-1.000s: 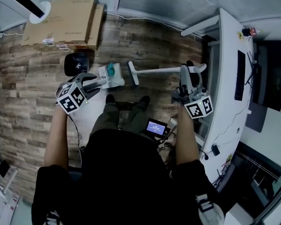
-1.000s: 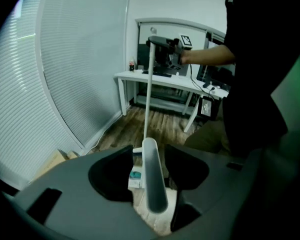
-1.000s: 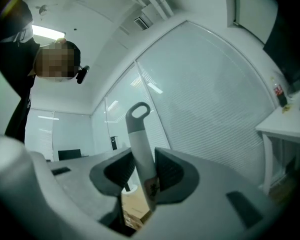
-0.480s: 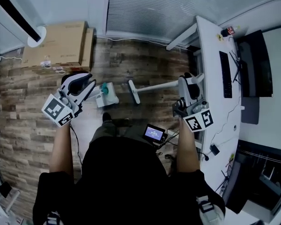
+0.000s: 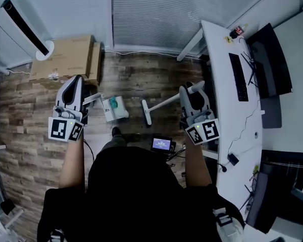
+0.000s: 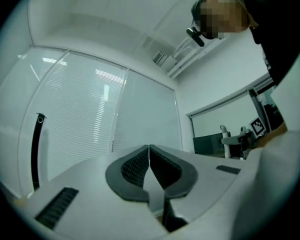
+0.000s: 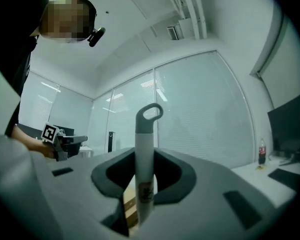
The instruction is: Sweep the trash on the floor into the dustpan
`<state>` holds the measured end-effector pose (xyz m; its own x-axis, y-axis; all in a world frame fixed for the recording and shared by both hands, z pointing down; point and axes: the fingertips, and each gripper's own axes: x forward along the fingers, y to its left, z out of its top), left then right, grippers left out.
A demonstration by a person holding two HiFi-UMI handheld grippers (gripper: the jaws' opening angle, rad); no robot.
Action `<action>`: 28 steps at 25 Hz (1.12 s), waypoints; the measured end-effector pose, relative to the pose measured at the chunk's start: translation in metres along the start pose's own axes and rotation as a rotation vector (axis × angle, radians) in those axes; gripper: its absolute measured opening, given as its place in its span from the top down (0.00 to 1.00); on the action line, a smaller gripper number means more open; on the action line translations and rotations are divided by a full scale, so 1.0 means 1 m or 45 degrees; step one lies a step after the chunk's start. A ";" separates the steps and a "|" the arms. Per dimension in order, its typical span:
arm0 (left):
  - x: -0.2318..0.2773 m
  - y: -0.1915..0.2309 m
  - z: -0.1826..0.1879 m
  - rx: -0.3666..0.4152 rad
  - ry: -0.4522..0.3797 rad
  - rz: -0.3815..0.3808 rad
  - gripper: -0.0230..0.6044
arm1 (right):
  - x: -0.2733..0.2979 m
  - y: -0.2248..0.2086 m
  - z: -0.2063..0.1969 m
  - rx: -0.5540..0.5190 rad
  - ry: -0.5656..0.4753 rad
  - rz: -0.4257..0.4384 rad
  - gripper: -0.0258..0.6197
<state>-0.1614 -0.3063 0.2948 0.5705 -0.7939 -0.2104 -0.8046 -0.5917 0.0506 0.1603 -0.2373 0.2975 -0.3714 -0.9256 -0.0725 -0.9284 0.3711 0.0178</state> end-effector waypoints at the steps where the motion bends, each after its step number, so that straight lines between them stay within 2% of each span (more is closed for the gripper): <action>1: -0.007 -0.008 0.002 0.007 0.001 0.022 0.97 | -0.009 0.002 -0.001 0.003 0.005 0.010 0.82; 7: -0.060 -0.068 0.004 0.003 -0.017 0.073 0.97 | -0.066 0.019 -0.003 0.000 -0.001 0.084 0.82; 15: -0.141 -0.151 -0.008 -0.030 0.058 0.084 0.97 | -0.155 0.041 -0.013 0.043 -0.030 0.173 0.82; 19: -0.171 -0.179 -0.008 -0.013 0.099 0.069 0.97 | -0.185 0.053 -0.018 0.071 -0.029 0.188 0.82; 22: -0.189 -0.198 -0.008 -0.036 0.103 0.062 0.97 | -0.206 0.061 -0.021 0.091 -0.032 0.185 0.82; 28: -0.217 -0.214 -0.019 -0.077 0.129 0.024 0.97 | -0.239 0.081 -0.036 0.109 -0.025 0.111 0.82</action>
<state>-0.1103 -0.0104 0.3487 0.5712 -0.8135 -0.1094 -0.8059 -0.5811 0.1128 0.1732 0.0112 0.3519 -0.4499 -0.8881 -0.0939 -0.8878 0.4561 -0.0606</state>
